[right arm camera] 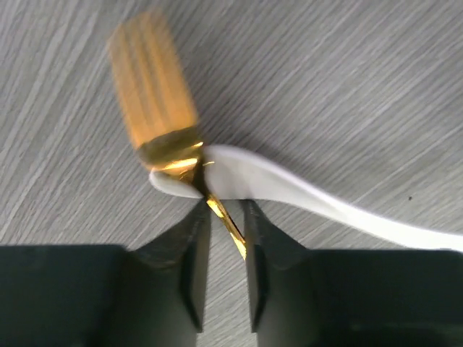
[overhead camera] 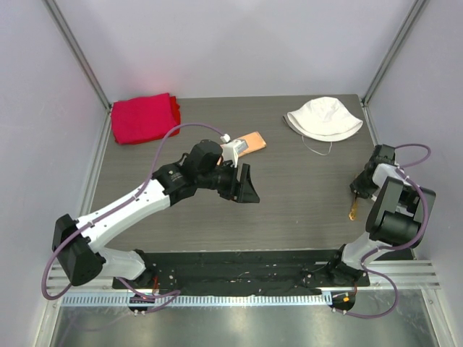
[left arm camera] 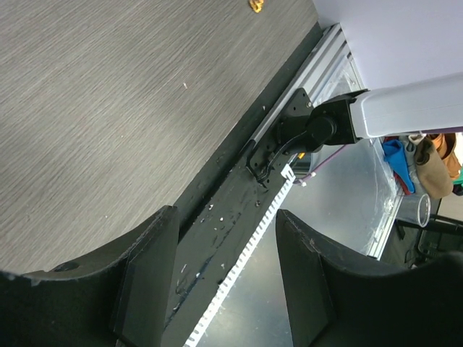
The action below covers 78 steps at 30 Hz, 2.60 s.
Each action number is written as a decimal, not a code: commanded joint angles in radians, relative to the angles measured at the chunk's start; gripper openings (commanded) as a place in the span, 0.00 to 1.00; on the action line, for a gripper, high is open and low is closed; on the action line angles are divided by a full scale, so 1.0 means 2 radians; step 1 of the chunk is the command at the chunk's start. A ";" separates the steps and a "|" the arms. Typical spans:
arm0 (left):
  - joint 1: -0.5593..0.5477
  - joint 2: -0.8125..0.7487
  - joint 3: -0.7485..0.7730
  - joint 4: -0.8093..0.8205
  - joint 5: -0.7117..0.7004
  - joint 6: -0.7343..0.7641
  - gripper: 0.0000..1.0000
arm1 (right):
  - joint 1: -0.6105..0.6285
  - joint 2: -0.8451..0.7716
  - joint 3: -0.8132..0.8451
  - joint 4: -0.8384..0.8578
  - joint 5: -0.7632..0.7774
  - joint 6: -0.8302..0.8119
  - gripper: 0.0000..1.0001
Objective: Fold the napkin into a case and place the utensils inside
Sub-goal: Pick up the fork from the corner of the board, then pass from the right arm to the left
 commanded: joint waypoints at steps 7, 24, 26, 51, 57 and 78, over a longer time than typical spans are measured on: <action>0.008 0.014 0.012 0.000 0.012 0.007 0.59 | 0.054 -0.042 -0.012 -0.007 -0.006 0.007 0.01; 0.244 0.046 -0.080 0.311 0.219 -0.253 0.65 | 0.349 -0.112 0.078 0.116 -0.093 -0.182 0.01; 0.269 0.058 -0.079 0.348 0.230 -0.292 0.65 | 0.402 -0.122 0.052 0.199 -0.061 -0.247 0.01; 0.312 0.083 0.053 0.101 0.254 -0.188 0.63 | 0.543 -0.058 -0.116 0.826 0.125 -0.785 0.01; 0.309 0.071 0.071 0.082 0.228 -0.187 0.64 | 0.602 -0.117 -0.164 0.791 0.155 -0.865 0.01; 0.244 0.018 -0.097 0.473 0.258 -0.224 0.70 | 0.618 -0.282 -0.080 0.299 -0.039 -0.559 0.01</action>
